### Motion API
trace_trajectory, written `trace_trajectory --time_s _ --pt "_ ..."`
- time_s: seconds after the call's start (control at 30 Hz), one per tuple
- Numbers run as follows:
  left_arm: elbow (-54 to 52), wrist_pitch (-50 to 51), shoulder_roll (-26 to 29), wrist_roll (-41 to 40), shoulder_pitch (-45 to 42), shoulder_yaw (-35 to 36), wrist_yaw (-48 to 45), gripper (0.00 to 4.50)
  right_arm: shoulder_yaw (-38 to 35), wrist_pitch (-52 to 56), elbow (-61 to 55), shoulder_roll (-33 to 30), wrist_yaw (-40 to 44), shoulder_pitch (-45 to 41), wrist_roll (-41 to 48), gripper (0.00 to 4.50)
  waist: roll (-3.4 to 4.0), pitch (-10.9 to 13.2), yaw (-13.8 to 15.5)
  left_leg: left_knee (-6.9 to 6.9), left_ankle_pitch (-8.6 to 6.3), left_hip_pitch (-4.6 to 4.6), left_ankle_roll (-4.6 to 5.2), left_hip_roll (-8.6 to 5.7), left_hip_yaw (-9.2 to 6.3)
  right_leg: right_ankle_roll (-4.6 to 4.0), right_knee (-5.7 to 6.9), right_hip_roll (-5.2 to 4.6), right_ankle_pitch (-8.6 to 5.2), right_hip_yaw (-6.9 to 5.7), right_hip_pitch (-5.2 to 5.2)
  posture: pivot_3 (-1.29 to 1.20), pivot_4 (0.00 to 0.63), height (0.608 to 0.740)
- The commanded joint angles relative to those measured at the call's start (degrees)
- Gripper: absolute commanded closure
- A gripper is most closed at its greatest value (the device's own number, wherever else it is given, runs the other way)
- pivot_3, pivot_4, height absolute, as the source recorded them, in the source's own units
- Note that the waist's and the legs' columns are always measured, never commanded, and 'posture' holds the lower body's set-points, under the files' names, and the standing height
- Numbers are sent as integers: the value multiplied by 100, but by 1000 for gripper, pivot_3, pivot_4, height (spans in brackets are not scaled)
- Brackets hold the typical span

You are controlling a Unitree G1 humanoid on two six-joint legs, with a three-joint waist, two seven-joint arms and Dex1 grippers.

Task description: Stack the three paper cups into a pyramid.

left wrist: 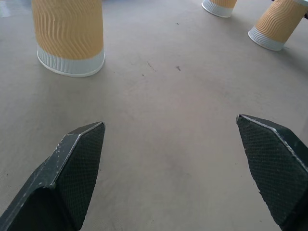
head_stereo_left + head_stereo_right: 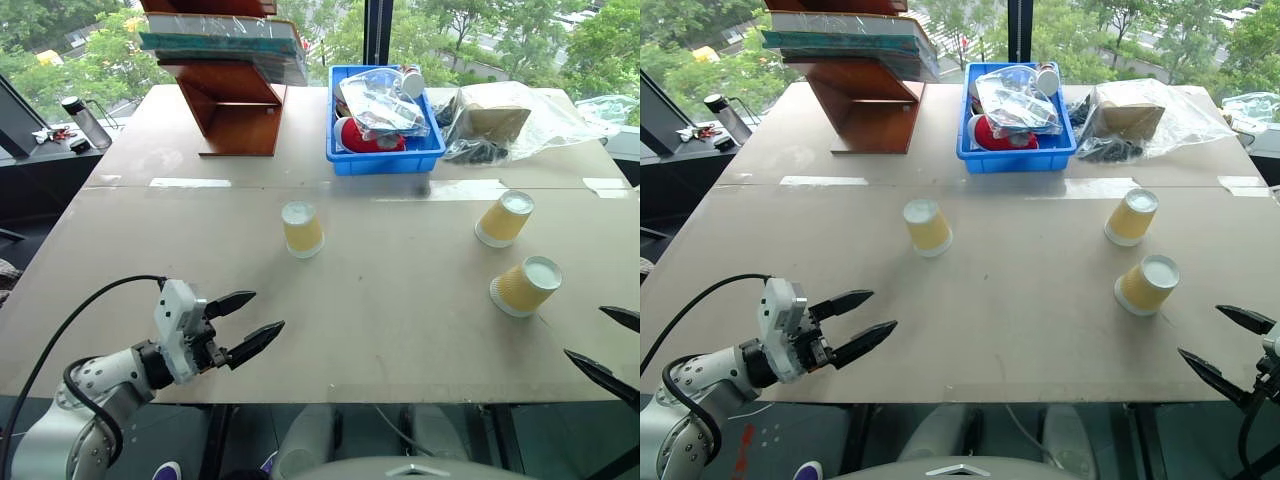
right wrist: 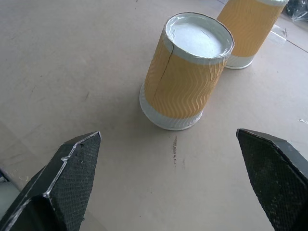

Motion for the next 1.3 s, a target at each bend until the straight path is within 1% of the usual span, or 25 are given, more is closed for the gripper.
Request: trace_trajectory --time_s 0.03,0.1,0.13,0.23,0.33,0.4,0.43,0.53,0.6,0.67,0.83,0.9,1.0,1.3 --pt "-228 105 34 -161 -152 63 127 0 -48 -98 -106 179 -203 36 -11 28 -1 0 1 0 0 0 0 0 0 0 0 0 0 0 0 0 150 740" --pt "-234 167 4 -201 -481 -84 226 0 -2 193 -200 300 -680 15 -188 28 -1 1 21 -2 0 -1 0 0 -3 0 -2 0 0 -1 0 0 150 740" --pt "-247 235 7 -251 -619 -159 227 0 9 420 -301 319 -774 -42 3 28 0 0 35 -2 0 -1 0 0 -11 0 -3 0 0 -5 0 0 150 740" --pt "-315 225 32 -279 -856 -309 122 0 76 868 -467 266 -913 -245 356 28 13 2 3 -1 1 0 -1 -3 -8 0 -3 -1 1 -5 1 0 150 740" --pt "-428 99 25 -165 -1003 -449 135 0 111 1167 -475 205 -991 -318 448 28 13 5 -24 -4 1 -1 -3 -2 -4 1 -6 2 1 0 -1 0 150 740" --pt "-494 -108 -77 -183 -1086 -512 40 0 155 1126 -408 217 -974 -358 394 28 14 5 -11 -11 4 -1 -8 -3 -3 1 -14 2 1 0 -1 0 150 740" --pt "-536 -228 -22 -141 -1080 -562 -140 0 178 1106 -372 240 -959 -380 400 28 14 5 -5 -14 8 -2 -16 -3 -4 1 -17 2 1 -2 -1 0 150 740" --pt "-594 -172 205 -619 -1093 -509 -819 0 291 930 -237 367 -970 -471 324 28 14 5 -5 -24 10 -2 -19 -3 -3 1 -26 2 1 -3 -1 0 150 740" --pt "-562 -391 392 -500 -1163 -592 -1272 0 358 837 -156 483 -1014 -568 344 28 15 6 -3 -27 11 -2 -19 -3 -4 1 -30 2 1 -5 -1 0 150 740" --pt "-560 -433 487 -515 -1225 -650 -1473 0 467 778 -126 576 -992 -600 341 28 24 9 -3 -28 11 -1 -20 -3 -3 1 -30 2 1 -5 -1 0 150 740" --pt "-751 -393 604 -644 -1269 -682 -1647 0 769 709 -62 762 -1152 -783 248 28 26 11 -11 -29 10 -1 -19 -2 -2 1 -30 3 1 -3 -1 0 150 740" --pt "-838 -390 615 -642 -1236 -666 -1632 0 886 656 -80 831 -1323 -927 146 28 28 12 -16 -30 11 0 -20 -2 -2 1 -30 3 1 -3 -2 0 150 740" --pt "-927 -398 611 -622 -1240 -680 -1578 0 1015 868 -110 919 -1629 -1286 288 28 28 13 -34 -32 12 1 -21 -2 -1 1 -30 3 1 -1 -2 0 150 740" --pt "-795 -412 583 -574 -1257 -689 -1536 0 1370 1043 -132 905 -1977 -1883 291 28 29 14 -15 -34 13 0 -24 -3 -4 1 -31 5 1 -5 -2 0 150 740"
